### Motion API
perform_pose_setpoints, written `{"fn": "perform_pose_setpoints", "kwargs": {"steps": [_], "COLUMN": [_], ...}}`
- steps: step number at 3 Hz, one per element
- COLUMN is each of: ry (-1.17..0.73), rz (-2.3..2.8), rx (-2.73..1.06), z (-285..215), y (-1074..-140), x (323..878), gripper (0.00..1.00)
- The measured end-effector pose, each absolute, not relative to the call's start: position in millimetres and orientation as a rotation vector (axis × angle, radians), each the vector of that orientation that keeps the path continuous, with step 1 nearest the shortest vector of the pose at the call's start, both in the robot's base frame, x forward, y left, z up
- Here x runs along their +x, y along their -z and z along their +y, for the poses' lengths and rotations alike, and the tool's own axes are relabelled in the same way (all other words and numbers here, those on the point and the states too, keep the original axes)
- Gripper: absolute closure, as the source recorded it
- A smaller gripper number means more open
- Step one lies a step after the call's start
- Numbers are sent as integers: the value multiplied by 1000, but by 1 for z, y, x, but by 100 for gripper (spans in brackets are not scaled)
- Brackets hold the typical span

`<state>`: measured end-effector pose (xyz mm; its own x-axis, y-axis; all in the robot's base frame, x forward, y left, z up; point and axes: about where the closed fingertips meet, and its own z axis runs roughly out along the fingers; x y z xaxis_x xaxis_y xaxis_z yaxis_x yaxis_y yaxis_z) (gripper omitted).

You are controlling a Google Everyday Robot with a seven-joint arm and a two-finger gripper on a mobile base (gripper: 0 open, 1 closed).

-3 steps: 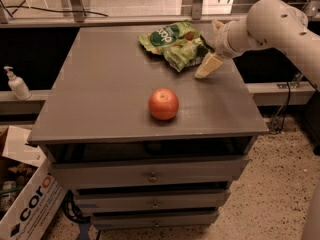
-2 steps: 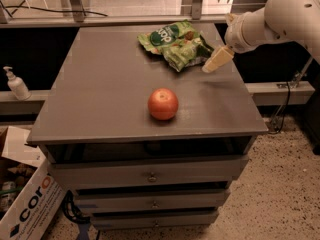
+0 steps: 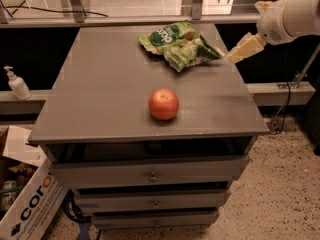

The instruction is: Move green jalapeno chip bag near green rice chip bag

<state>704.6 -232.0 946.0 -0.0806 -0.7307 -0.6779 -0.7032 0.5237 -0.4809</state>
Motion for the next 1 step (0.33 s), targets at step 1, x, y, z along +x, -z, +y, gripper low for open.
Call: {"fn": "perform_pose_setpoints", "kwargs": {"steps": [1], "ry": [32], "rz": [1803], "rx": [-1191], "z": [-234], "y": [-946], "x": [703], "gripper": [0]}}
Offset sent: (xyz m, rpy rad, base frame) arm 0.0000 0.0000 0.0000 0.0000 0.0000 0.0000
